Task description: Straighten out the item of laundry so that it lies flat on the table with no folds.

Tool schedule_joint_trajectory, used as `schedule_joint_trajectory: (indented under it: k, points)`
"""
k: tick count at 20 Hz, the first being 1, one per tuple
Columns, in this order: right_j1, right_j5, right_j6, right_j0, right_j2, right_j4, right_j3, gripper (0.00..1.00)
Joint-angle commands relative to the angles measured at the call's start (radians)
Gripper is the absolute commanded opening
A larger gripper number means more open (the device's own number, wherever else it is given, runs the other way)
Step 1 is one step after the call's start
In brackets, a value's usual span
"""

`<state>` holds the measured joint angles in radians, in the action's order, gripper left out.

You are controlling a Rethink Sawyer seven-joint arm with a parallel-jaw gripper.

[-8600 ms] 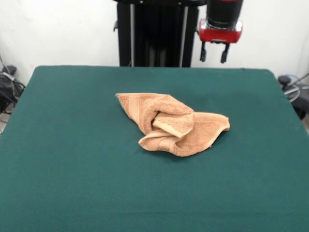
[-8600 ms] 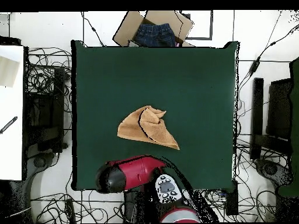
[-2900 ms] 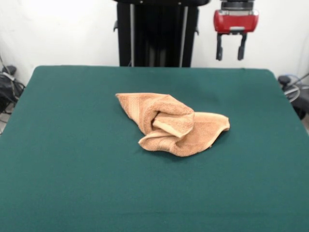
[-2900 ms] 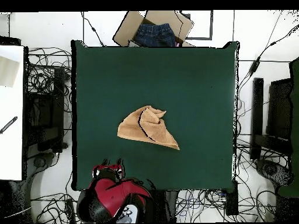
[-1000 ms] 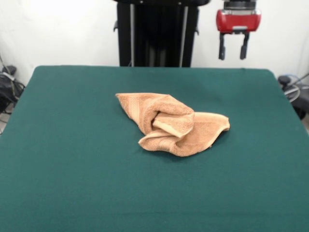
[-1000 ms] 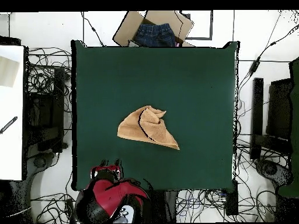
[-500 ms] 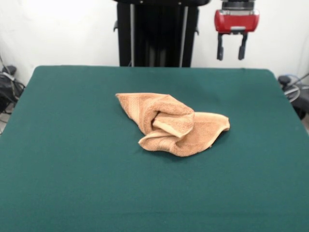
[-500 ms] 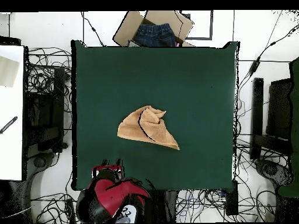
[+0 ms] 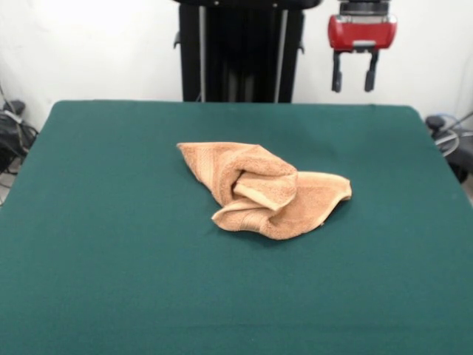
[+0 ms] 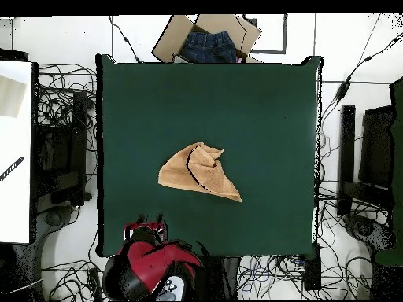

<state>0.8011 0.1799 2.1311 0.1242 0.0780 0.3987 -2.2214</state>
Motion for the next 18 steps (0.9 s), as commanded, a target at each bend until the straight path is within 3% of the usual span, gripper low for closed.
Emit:
schedule_joint_trajectory:
  k: [1,6,7,18]
  points:
    - [-0.032,-0.014,0.094,-0.011,-0.025,0.003,0.022,1.00]
    - [-0.025,-0.031,0.079,-0.019,-0.035,0.015,0.026,1.00]
    - [-0.024,-0.035,0.076,-0.018,-0.034,0.016,0.027,0.00]
    - [-0.024,-0.038,0.068,-0.034,-0.049,0.027,0.026,0.00]
